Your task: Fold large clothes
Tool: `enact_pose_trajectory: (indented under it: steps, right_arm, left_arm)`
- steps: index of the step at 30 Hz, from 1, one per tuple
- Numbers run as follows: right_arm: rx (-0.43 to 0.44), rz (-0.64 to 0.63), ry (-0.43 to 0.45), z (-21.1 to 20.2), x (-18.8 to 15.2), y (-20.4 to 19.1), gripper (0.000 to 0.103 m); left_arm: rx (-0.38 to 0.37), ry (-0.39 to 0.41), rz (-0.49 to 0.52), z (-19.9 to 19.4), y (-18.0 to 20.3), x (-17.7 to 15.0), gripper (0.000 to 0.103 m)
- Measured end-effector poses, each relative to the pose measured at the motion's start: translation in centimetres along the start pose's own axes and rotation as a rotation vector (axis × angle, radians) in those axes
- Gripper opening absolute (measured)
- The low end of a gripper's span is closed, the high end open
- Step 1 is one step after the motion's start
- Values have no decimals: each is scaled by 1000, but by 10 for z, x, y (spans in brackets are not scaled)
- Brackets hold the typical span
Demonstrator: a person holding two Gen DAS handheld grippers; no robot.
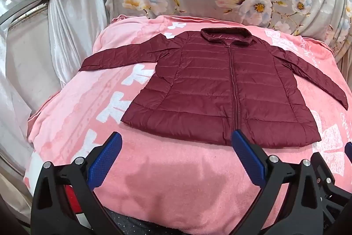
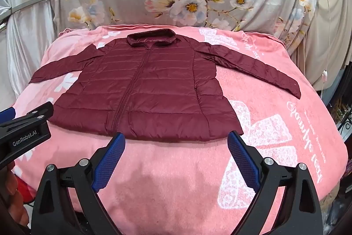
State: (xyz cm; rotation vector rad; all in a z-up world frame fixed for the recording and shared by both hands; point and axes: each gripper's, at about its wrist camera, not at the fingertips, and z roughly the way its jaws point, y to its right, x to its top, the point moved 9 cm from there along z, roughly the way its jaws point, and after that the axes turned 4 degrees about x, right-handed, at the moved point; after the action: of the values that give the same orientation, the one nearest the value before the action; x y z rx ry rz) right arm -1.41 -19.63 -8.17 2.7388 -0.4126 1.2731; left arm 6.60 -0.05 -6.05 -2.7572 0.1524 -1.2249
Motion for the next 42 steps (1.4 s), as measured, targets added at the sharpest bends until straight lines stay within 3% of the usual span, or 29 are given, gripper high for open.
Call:
enact_pose_trajectory:
  steps: [42]
  right_arm:
    - [-12, -8, 3, -3, 5, -4, 92]
  left_arm:
    - [12, -6, -18, 1, -17, 4, 97]
